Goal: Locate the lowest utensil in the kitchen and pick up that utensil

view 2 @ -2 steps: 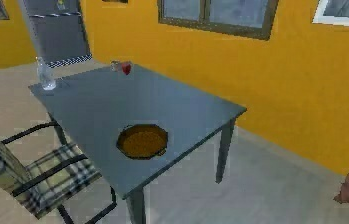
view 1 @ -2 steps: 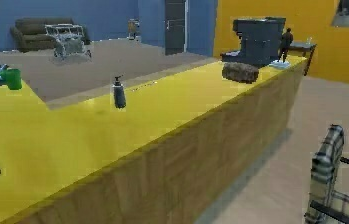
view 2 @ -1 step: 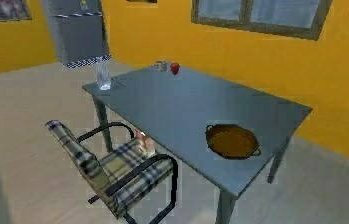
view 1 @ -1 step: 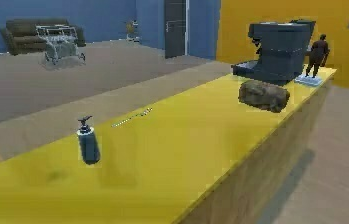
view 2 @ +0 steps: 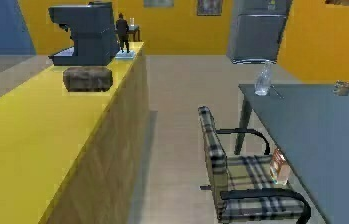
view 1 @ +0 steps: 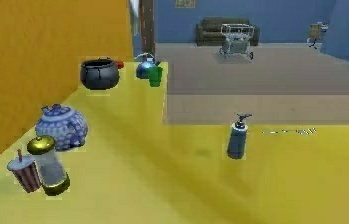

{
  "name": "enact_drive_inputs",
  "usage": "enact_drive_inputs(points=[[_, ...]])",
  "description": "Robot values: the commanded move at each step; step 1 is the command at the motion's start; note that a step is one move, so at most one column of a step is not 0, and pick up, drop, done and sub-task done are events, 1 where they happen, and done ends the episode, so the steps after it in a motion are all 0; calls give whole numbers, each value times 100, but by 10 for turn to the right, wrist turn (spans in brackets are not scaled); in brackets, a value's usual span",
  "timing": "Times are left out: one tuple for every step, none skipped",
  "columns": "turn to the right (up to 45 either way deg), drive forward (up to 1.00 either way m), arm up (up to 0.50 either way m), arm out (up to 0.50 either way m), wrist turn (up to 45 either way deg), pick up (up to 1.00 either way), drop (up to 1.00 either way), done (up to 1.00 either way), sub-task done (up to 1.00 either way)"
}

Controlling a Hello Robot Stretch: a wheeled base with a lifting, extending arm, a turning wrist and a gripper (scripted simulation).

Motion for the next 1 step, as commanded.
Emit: enact_drive_inputs(points=[[-450,0,0,0,0,0,0,0,0]])
